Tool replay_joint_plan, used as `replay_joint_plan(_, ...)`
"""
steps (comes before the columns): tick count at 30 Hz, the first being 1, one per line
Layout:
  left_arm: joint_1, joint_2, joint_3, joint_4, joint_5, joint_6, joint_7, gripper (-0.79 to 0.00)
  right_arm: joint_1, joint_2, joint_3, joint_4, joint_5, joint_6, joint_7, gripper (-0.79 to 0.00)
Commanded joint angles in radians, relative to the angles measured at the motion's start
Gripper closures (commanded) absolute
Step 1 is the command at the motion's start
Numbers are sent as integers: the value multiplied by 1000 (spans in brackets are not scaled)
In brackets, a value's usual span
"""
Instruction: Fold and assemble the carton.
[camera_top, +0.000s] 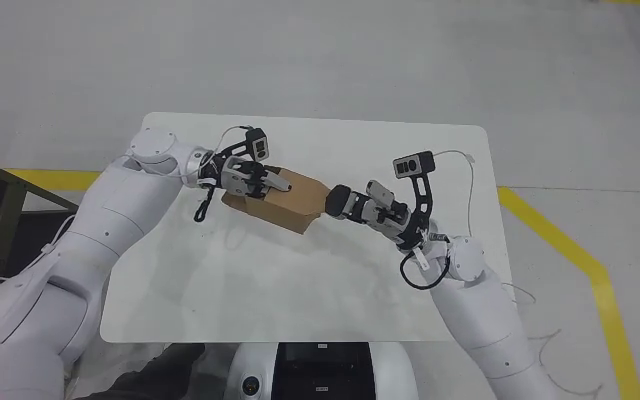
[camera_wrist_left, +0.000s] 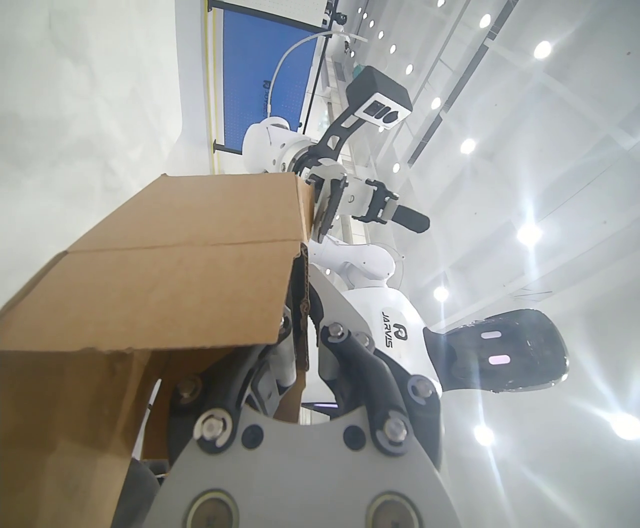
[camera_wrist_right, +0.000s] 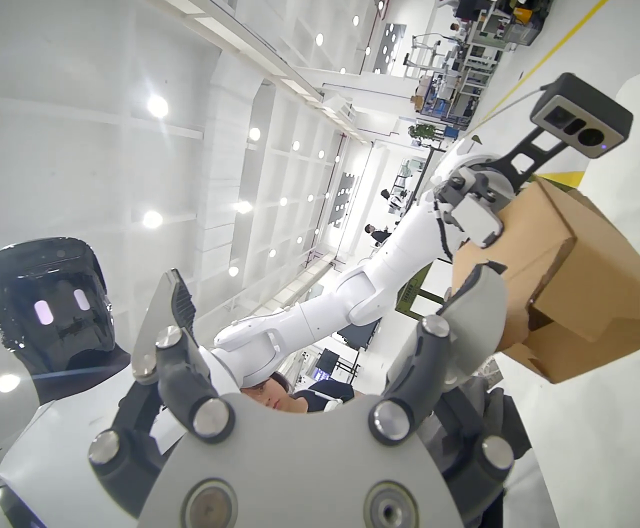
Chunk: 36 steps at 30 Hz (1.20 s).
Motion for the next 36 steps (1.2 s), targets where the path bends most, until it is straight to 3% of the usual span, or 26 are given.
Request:
replay_joint_plan(1,4,1,-5,-8,-14,0,0,0,1,-1,-3,8,0,-2,-4,-785)
replay_joint_plan(26,21,15,-7,-54,-99,14,0,0,-5,-8,-38,14,-33,-46,-33,-785)
replay_joint_plan(36,15,17,9,-52,-116,24,0,0,-8,-6,-44,-5,-14,-11,9,-785)
